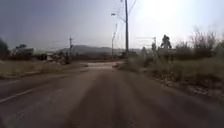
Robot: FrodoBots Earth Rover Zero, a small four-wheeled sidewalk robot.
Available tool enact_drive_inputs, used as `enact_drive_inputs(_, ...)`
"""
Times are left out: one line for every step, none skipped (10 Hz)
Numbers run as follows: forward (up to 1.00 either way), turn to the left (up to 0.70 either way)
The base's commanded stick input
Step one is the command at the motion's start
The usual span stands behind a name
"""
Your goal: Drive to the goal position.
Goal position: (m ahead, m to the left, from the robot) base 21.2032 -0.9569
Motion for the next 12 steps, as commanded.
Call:
enact_drive_inputs(1.0,0.0)
enact_drive_inputs(1.0,0.0)
enact_drive_inputs(1.0,0.0)
enact_drive_inputs(1.0,0.0)
enact_drive_inputs(1.0,0.0)
enact_drive_inputs(1.0,0.0)
enact_drive_inputs(1.0,0.0)
enact_drive_inputs(1.0,0.0)
enact_drive_inputs(1.0,0.0)
enact_drive_inputs(1.0,0.0)
enact_drive_inputs(1.0,0.0)
enact_drive_inputs(1.0,0.0)
